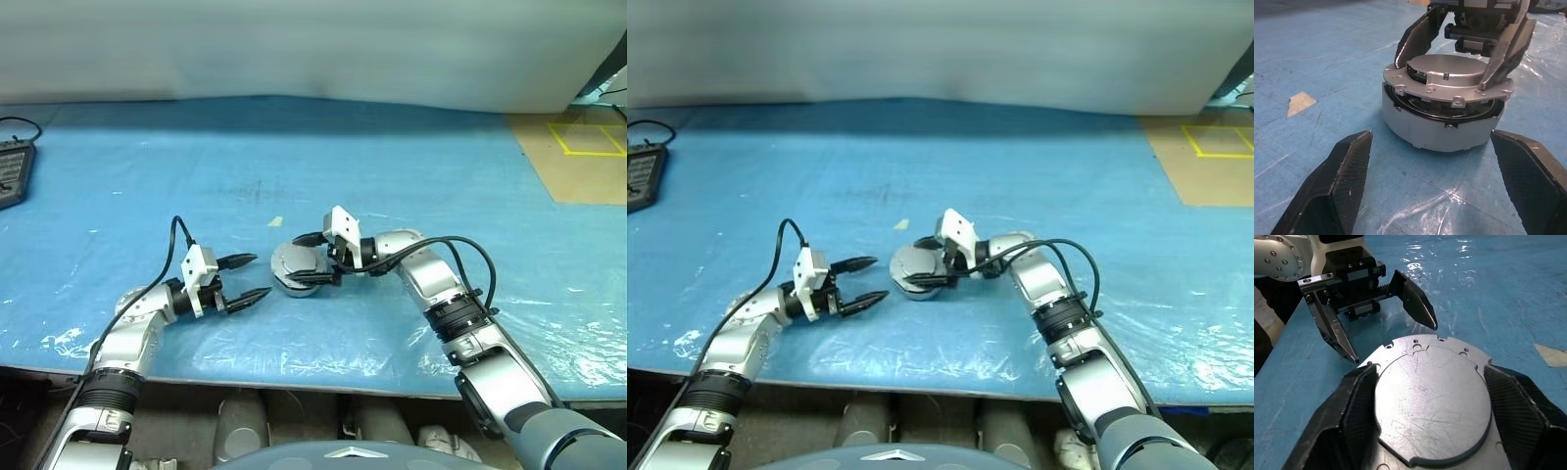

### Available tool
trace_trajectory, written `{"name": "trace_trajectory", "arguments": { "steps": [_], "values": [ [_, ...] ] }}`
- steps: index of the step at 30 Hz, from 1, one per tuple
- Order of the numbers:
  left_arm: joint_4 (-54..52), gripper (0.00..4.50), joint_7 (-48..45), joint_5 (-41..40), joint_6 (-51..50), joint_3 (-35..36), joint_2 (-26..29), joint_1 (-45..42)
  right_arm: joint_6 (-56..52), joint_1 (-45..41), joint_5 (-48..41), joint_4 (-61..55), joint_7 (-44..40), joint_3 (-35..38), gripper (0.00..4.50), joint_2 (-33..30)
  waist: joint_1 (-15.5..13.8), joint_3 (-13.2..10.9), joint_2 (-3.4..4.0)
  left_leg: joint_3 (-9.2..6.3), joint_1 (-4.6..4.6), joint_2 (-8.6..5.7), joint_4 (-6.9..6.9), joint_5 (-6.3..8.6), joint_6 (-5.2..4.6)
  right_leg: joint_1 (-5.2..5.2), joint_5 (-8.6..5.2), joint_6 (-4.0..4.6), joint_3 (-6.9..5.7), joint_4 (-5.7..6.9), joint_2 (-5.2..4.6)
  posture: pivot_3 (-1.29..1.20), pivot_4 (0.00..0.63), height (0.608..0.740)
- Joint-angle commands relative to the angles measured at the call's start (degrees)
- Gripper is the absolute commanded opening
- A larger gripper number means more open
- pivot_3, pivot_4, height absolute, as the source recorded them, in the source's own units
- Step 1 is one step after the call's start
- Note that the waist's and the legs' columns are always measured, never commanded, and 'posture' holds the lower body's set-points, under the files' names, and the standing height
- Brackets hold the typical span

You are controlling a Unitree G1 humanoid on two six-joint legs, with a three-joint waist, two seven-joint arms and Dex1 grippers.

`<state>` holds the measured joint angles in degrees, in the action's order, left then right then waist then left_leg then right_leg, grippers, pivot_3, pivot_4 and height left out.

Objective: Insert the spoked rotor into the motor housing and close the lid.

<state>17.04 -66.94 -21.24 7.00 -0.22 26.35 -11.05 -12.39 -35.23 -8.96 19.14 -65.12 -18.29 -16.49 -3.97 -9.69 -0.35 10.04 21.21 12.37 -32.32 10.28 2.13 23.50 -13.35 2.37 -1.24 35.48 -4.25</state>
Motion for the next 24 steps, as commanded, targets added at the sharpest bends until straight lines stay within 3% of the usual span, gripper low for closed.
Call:
{"name": "trace_trajectory", "arguments": {
  "steps": [1,24],
  "values": [
    [-1.84,4.07,0.15,-0.47,0.63,0.94,0.26,-0.05,0.95,0.23,0.31,-0.12,0.12,0.09,2.98,0.10,0.00,0.00,0.00,0.00,0.00,0.00,0.00,0.00,0.00,0.00,0.00,0.00,0.00,0.00,0.00,0.00,0.150,0.740],
    [-2.24,4.07,0.79,-0.51,0.65,0.88,0.02,0.53,5.82,-0.71,6.53,2.13,2.59,-2.54,2.98,-0.32,0.07,0.00,0.00,0.00,-0.08,0.01,0.00,0.02,-0.02,-0.04,0.00,0.00,0.02,0.03,0.00,0.00,0.150,0.740]
  ]
}}
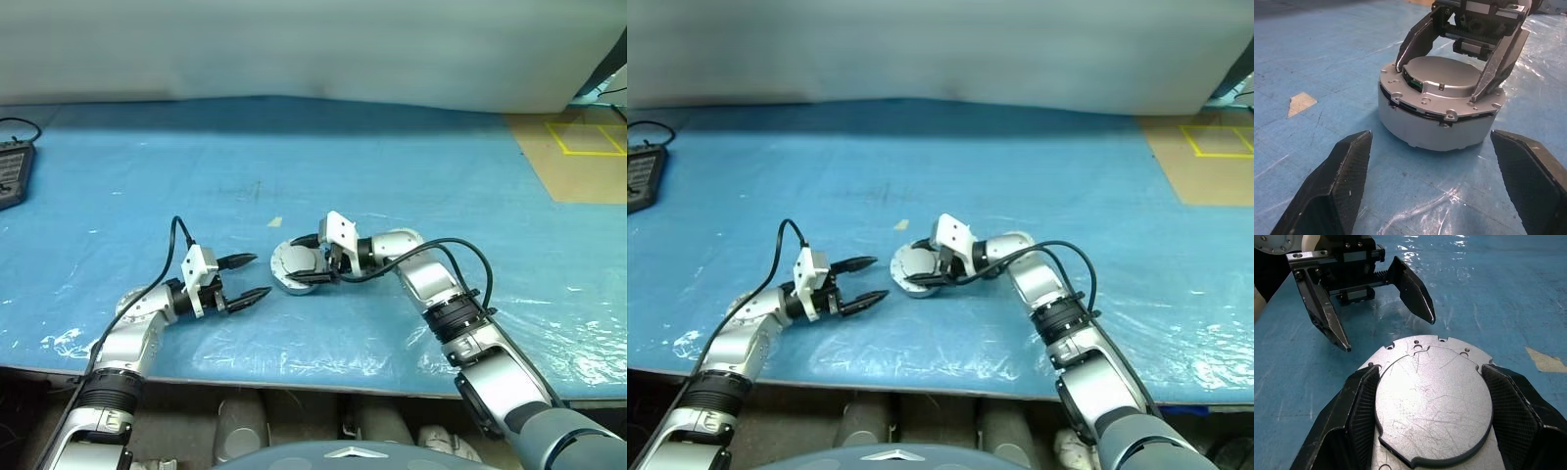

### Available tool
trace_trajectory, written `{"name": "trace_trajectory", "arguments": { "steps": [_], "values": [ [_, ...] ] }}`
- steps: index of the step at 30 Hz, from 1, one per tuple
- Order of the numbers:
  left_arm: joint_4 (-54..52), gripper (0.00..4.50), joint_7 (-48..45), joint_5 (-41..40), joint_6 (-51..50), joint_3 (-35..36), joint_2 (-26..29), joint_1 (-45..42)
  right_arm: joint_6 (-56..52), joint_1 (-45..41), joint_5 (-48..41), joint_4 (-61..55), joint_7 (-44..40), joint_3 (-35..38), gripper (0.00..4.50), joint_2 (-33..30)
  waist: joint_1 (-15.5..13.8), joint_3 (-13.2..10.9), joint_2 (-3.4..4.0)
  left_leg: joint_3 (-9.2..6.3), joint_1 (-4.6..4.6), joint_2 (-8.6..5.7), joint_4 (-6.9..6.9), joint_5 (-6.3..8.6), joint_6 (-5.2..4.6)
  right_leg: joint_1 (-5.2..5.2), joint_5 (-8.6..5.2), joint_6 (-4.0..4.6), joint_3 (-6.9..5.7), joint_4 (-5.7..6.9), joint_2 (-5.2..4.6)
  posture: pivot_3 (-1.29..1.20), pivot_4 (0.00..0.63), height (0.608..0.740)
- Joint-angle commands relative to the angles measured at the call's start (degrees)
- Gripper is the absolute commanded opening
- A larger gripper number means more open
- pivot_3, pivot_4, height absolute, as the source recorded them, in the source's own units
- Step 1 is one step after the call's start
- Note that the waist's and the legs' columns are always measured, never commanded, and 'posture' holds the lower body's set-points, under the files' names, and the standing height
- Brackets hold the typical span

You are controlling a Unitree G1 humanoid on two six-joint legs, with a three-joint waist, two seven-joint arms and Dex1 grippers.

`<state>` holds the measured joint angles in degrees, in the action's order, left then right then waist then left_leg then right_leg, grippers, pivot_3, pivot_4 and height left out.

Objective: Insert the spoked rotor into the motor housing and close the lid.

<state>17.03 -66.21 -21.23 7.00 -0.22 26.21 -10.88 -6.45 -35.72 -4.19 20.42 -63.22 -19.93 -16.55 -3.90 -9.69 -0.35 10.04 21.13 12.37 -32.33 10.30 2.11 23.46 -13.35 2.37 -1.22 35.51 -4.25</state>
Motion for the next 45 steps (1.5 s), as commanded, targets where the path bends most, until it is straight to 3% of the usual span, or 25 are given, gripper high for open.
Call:
{"name": "trace_trajectory", "arguments": {
  "steps": [1,25,45],
  "values": [
    [-2.32,4.07,0.08,-0.54,0.63,0.88,0.18,0.44,-0.38,-0.10,1.97,0.72,0.45,-1.24,2.98,-0.39,0.00,0.00,0.00,0.00,-0.02,0.00,0.00,0.00,0.00,-0.02,0.00,0.00,0.00,0.00,0.00,0.00,0.150,0.740],
    [-2.81,4.07,0.49,-0.54,0.47,0.73,-0.12,1.09,-12.18,-1.08,2.42,-3.81,-0.03,-3.27,2.98,0.07,0.00,0.00,0.00,0.00,-0.13,0.00,0.08,0.02,-0.03,-0.11,-0.01,-0.01,0.01,-0.07,0.00,0.00,0.150,0.740],
    [-2.58,4.07,0.24,-0.65,0.33,0.81,-0.01,0.86,-7.19,-0.34,7.35,1.85,1.76,-6.31,2.98,-1.52,0.16,0.03,0.02,0.01,-0.39,-0.02,0.13,0.08,-0.11,-0.27,-0.01,-0.02,0.08,-0.07,0.00,0.00,0.150,0.740]
  ]
}}
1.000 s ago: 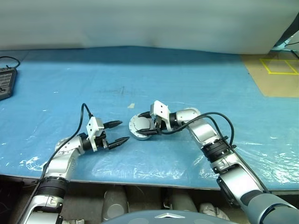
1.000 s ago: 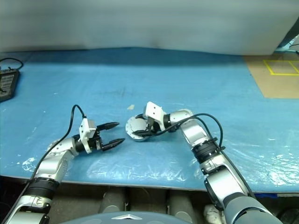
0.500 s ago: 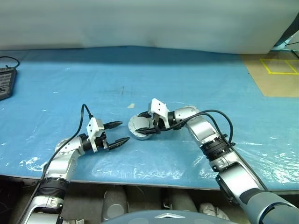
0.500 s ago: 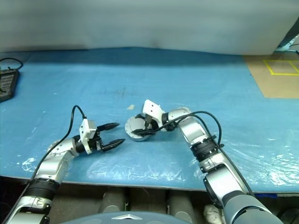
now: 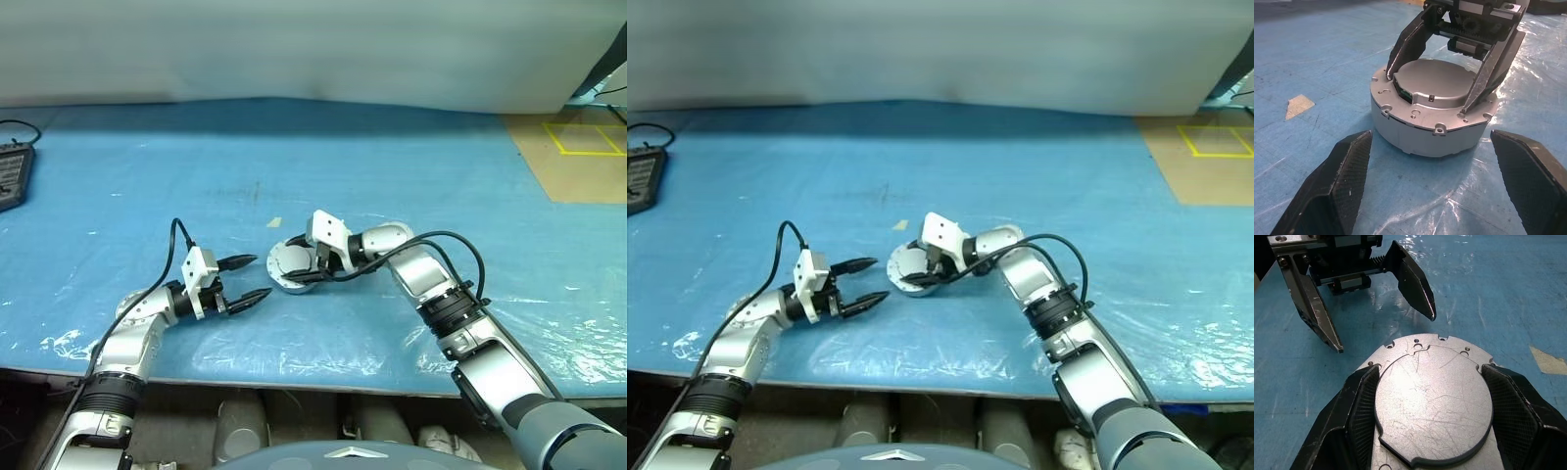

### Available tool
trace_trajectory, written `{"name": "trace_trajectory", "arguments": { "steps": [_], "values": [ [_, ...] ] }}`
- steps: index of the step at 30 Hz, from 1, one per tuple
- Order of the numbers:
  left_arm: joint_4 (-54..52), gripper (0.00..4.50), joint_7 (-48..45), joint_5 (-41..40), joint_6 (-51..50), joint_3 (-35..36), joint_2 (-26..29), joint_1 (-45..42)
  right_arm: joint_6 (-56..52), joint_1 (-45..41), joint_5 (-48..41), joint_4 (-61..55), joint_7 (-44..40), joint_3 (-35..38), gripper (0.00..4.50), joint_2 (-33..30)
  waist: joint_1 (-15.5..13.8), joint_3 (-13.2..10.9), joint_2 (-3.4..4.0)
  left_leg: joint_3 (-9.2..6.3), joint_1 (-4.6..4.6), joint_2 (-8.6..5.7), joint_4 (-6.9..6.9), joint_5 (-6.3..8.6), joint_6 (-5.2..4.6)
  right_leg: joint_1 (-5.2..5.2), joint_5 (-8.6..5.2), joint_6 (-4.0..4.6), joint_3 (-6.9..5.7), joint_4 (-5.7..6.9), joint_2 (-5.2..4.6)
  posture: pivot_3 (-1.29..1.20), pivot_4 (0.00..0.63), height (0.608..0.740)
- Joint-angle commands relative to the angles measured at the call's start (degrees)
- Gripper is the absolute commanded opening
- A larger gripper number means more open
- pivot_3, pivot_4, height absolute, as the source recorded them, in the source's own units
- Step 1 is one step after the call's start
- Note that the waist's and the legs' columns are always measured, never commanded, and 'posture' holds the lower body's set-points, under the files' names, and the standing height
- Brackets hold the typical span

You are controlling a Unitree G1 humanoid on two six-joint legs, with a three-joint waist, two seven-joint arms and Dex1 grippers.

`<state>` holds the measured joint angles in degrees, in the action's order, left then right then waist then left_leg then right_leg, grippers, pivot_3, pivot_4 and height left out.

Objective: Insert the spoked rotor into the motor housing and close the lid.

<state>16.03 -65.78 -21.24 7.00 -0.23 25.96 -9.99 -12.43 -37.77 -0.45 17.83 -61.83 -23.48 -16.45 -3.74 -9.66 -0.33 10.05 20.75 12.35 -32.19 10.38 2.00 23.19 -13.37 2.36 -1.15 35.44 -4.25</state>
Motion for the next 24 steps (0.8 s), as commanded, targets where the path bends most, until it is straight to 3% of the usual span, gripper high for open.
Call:
{"name": "trace_trajectory", "arguments": {
  "steps": [1,10,24],
  "values": [
    [-1.60,4.07,-0.20,-0.66,0.31,0.81,0.24,-0.02,-1.63,1.79,2.74,4.01,-0.32,-2.25,2.98,-1.69,-0.01,0.00,0.01,0.00,-0.04,0.00,0.00,0.01,-0.01,-0.04,0.00,0.00,0.01,0.00,0.00,0.00,0.150,0.740],
    [-1.63,4.07,-0.28,-0.70,0.23,0.69,0.15,-0.08,-7.21,1.13,-3.45,-1.51,-3.78,1.18,2.98,-0.89,-0.14,0.00,0.01,0.00,0.31,-0.02,0.06,-0.05,0.08,0.17,-0.01,-0.01,-0.02,-0.19,0.00,0.00,0.150,0.740],
    [-1.57,4.07,-0.25,-0.72,0.14,0.73,0.17,-0.12,-1.36,1.11,2.19,4.28,-0.59,-1.87,2.98,-1.54,-0.14,0.00,0.01,0.00,0.18,-0.01,0.14,-0.07,0.13,0.08,-0.01,-0.02,-0.05,-0.23,0.00,0.00,0.150,0.740]
  ]
}}
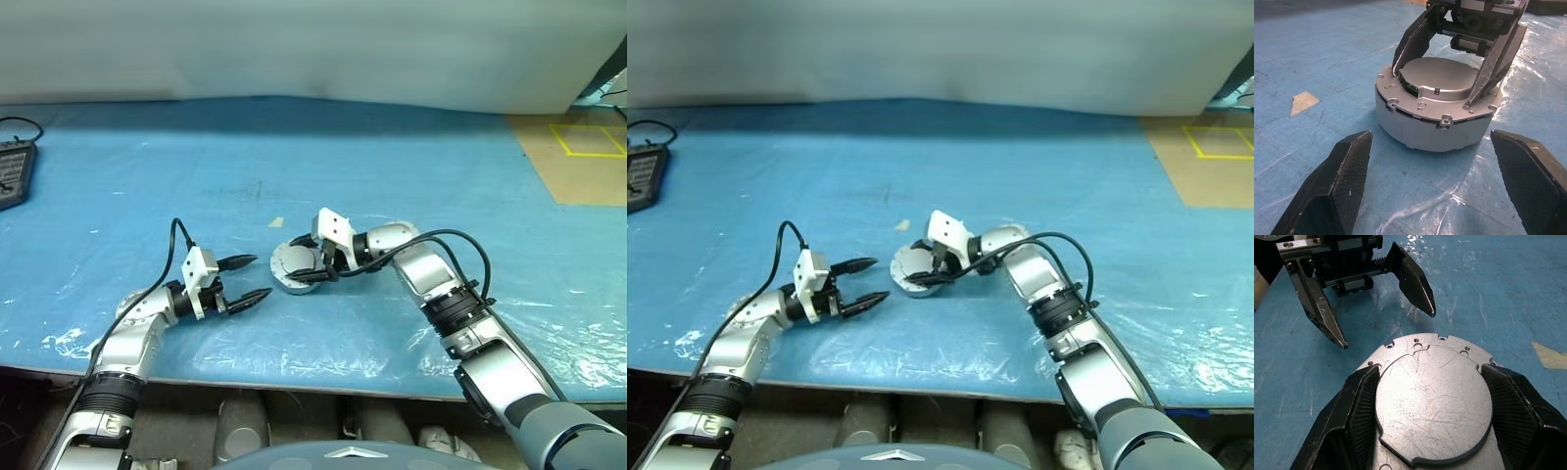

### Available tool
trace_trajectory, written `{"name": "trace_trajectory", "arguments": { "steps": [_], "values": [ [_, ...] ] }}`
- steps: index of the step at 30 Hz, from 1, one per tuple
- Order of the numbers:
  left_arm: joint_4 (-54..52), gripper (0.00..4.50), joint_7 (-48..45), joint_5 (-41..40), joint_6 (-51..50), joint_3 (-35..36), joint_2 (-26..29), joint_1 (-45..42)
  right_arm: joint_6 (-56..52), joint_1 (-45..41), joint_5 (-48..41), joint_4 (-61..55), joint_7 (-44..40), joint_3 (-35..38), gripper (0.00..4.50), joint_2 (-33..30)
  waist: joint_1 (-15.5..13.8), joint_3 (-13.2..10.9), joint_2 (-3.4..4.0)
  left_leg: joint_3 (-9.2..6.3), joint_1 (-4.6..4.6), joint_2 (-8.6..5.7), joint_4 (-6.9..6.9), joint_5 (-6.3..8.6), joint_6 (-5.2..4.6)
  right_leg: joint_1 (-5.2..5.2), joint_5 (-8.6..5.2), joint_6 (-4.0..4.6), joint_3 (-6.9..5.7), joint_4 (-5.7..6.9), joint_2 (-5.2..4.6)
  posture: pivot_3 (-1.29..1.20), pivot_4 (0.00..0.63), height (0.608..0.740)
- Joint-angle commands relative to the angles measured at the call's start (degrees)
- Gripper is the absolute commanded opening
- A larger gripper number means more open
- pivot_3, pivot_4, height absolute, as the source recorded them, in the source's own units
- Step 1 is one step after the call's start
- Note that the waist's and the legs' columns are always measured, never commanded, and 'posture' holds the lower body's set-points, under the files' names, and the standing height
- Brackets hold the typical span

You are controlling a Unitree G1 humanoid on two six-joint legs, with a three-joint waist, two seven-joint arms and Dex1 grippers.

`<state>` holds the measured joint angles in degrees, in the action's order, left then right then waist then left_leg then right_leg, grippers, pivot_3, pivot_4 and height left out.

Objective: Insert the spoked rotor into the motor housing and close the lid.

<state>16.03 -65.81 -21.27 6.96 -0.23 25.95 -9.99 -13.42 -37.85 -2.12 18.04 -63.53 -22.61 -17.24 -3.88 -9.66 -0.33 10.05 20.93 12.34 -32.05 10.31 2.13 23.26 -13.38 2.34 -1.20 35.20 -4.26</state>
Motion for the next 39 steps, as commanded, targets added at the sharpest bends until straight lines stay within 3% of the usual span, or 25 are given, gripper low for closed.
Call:
{"name": "trace_trajectory", "arguments": {
  "steps": [1,18,27,39],
  "values": [
    [-1.53,4.07,-0.24,-0.70,0.19,0.76,0.19,-0.13,-0.09,1.16,3.87,4.41,1.18,-2.82,2.98,-0.71,0.00,0.00,0.00,0.00,-0.04,0.00,0.00,0.01,-0.02,-0.03,0.00,0.00,0.00,0.01,0.00,0.00,0.150,0.740],
    [-1.76,4.07,0.20,-0.69,-0.02,0.74,-0.08,-0.02,-0.35,0.94,3.95,5.98,2.17,-2.91,2.98,-0.29,0.11,0.01,0.01,0.00,-0.32,0.00,0.01,0.09,-0.15,-0.22,0.00,-0.01,0.06,0.08,0.00,0.00,0.150,0.740],
    [-3.46,4.07,3.99,-4.72,-6.42,2.91,-2.34,-2.75,0.14,1.21,4.02,6.11,2.26,-2.85,2.98,-0.65,0.09,0.01,0.01,0.00,-0.32,-0.01,0.01,0.09,-0.15,-0.22,0.00,-0.01,0.07,0.08,0.00,0.00,0.150,0.740],
    [-3.79,0.13,0.21,-4.33,-9.10,1.24,-1.77,-3.34,1.21,1.43,4.15,6.73,3.50,-2.15,2.98,-0.83,0.11,0.01,0.01,0.01,-0.32,-0.02,0.02,0.10,-0.15,-0.22,-0.01,-0.01,0.09,0.07,0.00,0.00,0.150,0.740]
  ]
}}
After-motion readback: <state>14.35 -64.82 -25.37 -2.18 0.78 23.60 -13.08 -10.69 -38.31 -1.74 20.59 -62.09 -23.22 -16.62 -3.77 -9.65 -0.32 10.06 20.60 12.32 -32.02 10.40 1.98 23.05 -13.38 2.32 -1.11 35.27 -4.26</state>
